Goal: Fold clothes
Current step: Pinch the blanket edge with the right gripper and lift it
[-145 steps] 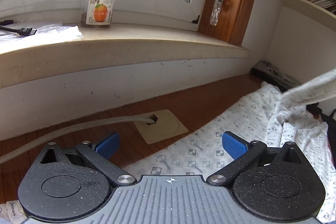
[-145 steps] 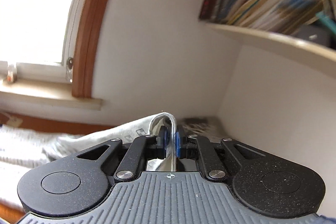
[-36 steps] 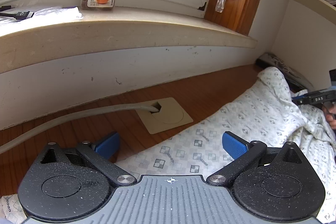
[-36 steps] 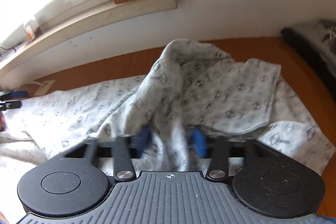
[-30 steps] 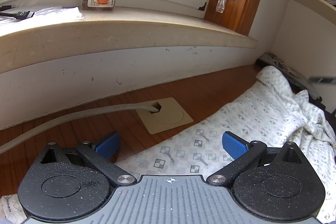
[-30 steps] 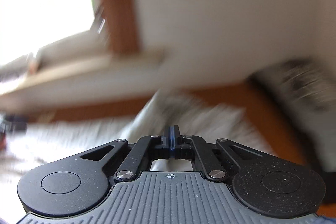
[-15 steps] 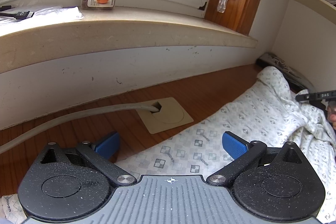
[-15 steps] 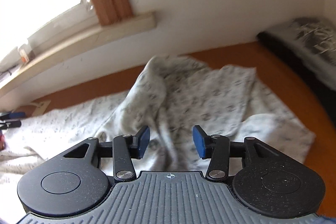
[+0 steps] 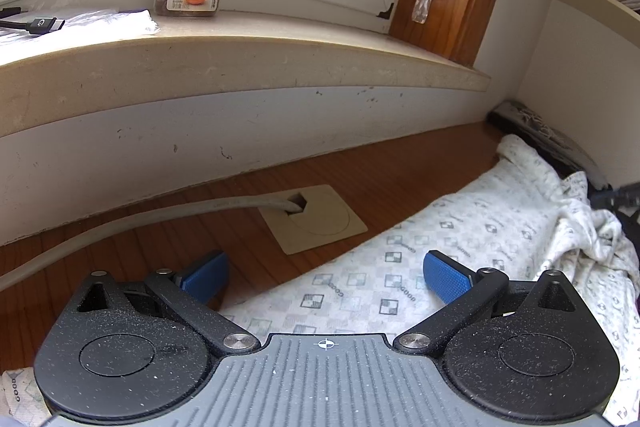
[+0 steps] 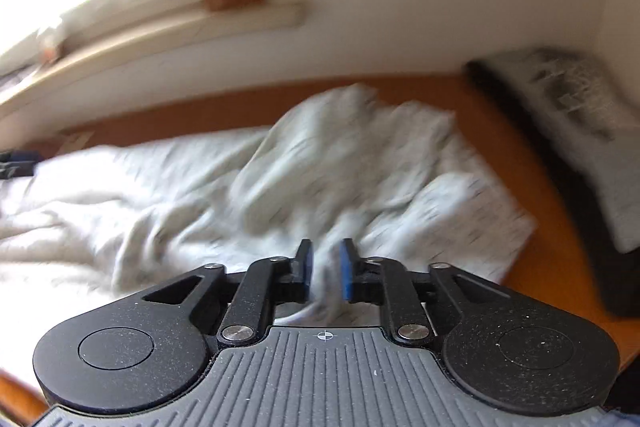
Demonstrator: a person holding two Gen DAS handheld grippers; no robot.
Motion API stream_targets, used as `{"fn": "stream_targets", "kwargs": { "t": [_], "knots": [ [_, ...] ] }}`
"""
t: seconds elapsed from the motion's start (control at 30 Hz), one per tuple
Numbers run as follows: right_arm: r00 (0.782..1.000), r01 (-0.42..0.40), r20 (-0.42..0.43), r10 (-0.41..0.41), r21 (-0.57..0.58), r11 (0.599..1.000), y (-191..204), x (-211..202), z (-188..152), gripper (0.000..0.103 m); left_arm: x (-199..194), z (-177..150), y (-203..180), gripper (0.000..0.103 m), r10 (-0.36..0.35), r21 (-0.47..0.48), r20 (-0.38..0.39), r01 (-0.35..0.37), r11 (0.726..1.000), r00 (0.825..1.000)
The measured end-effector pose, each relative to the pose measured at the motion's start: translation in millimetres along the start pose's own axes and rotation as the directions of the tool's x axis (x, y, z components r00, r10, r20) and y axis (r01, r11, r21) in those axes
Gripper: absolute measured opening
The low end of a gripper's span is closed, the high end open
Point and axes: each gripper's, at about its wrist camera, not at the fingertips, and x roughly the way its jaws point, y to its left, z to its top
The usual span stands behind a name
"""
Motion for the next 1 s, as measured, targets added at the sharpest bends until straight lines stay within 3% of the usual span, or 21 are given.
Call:
{"fn": "stream_targets", "kwargs": {
  "t": [0.03, 0.07, 0.33, 0.53, 0.6, 0.63, 0.67, 0.83, 0.93, 1.0],
  "knots": [
    [0.999, -0.018, 0.029, 0.017, 0.037, 0.999, -7.2, 0.3, 7.6, 0.042, 0.0, 0.0, -0.1, 0.103, 0.0, 0.0, 0.0, 0.0, 1.0, 1.0],
    [0.999, -0.028, 0.045, 0.025, 0.059, 0.998, -12.3, 5.6, 15.7, 0.046, 0.1, -0.1, 0.0, 0.103, 0.0, 0.0, 0.0, 0.0, 1.0, 1.0],
    [0.998, -0.053, 0.054, 0.045, 0.153, 0.987, -36.3, 87.2, 74.9, 0.046, -0.4, 0.1, 0.9, 0.103, -0.001, 0.002, -0.001, 0.001, 1.0, 1.0],
    [0.993, -0.097, -0.043, 0.105, 0.165, 0.982, -30.3, 134.1, 99.0, 0.047, 0.2, 0.4, 1.1, 0.103, -0.002, 0.001, -0.002, 0.002, 1.0, 1.0],
    [0.992, -0.105, -0.051, 0.115, 0.159, 0.982, -26.7, 139.5, 102.2, 0.045, 0.4, 0.2, 0.8, 0.103, -0.002, 0.0, -0.002, 0.002, 1.0, 1.0],
    [0.99, -0.121, -0.046, 0.13, 0.165, 0.979, -26.1, 140.5, 103.4, 0.032, 0.6, 0.2, 0.9, 0.103, -0.002, 0.001, -0.002, 0.002, 1.0, 1.0],
    [0.988, -0.141, -0.032, 0.148, 0.168, 0.976, -25.4, 139.9, 104.6, 0.008, 0.8, 0.2, 0.9, 0.103, -0.002, 0.001, -0.002, 0.002, 1.0, 1.0],
    [0.98, -0.1, 0.192, 0.054, 0.238, 0.966, -40.3, 106.3, 106.7, 0.005, 0.2, -0.1, 0.6, 0.103, 0.005, -0.001, 0.001, -0.005, 1.0, 1.0],
    [0.996, 0.027, 0.077, -0.046, 0.237, 0.971, -47.7, 126.7, 97.4, 0.007, 0.4, 0.1, 0.5, 0.103, 0.009, 0.001, -0.002, -0.009, 1.0, 1.0],
    [0.996, 0.043, 0.061, -0.058, 0.227, 0.973, -46.9, 130.7, 93.3, 0.013, 0.5, 0.2, 0.9, 0.103, 0.008, 0.0, -0.002, -0.008, 1.0, 1.0]
  ]
}}
